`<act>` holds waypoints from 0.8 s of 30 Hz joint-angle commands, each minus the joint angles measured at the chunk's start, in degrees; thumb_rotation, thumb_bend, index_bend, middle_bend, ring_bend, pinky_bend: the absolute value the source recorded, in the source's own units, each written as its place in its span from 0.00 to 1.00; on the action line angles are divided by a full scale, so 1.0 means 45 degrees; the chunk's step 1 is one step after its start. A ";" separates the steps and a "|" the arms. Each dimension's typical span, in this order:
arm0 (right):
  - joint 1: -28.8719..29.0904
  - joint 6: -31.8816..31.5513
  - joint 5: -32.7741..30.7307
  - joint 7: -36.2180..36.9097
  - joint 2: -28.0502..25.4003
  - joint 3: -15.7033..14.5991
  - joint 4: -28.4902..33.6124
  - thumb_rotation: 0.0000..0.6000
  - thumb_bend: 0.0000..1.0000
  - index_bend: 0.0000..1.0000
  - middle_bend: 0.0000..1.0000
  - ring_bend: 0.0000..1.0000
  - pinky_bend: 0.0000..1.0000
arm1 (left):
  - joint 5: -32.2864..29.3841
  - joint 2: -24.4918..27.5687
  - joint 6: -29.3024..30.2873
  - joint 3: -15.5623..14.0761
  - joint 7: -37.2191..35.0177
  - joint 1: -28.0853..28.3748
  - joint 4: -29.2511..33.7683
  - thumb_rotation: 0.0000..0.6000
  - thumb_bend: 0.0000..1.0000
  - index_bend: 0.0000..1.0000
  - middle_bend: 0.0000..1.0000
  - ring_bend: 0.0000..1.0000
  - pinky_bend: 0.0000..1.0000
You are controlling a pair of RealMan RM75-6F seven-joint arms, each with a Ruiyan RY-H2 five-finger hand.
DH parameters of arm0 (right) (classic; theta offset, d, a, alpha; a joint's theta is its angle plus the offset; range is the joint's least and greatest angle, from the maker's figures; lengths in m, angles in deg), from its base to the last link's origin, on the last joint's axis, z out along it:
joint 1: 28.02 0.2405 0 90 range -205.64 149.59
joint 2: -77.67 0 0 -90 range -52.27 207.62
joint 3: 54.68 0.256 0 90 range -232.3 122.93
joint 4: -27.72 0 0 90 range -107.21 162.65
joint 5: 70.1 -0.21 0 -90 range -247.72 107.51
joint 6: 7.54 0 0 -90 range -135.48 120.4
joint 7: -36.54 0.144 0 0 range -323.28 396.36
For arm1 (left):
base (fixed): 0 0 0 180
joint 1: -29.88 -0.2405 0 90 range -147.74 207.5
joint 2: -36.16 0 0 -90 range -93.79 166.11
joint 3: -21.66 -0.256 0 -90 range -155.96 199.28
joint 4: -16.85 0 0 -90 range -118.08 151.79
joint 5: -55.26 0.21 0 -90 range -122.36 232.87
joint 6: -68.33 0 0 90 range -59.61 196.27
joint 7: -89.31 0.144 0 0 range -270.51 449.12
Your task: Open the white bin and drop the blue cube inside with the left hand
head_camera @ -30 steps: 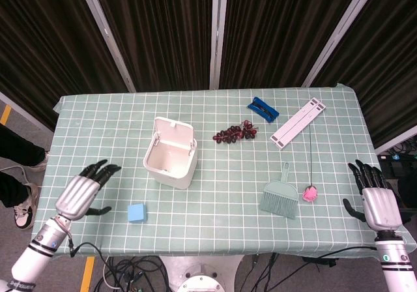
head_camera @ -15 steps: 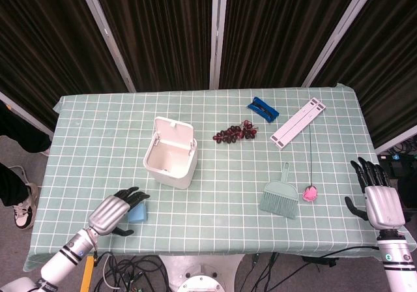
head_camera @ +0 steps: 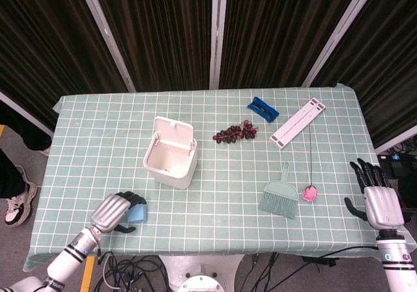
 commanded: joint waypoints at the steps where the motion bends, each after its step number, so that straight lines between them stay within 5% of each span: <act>1: 0.0001 0.0006 -0.0022 0.0017 -0.0006 0.0011 -0.0019 1.00 0.24 0.00 0.00 0.00 0.00 | 0.0101 -0.0184 0.0233 0.0053 -0.0031 -0.0043 -0.0145 1.00 0.10 0.39 0.43 0.36 0.51; 13: -0.0012 0.0037 -0.0061 0.0080 0.0004 -0.0003 -0.0101 1.00 0.25 0.00 0.00 0.00 0.00 | 0.0174 0.0275 0.0915 0.0312 0.0258 -0.0110 0.0302 1.00 0.23 0.52 0.55 0.48 0.63; 24: 0.0026 0.0009 -0.0031 0.0015 0.0028 0.0029 -0.0035 1.00 0.25 0.00 0.00 0.00 0.00 | 0.0392 0.3347 0.2938 0.2239 0.1665 0.0103 0.3123 1.00 0.23 0.52 0.55 0.49 0.64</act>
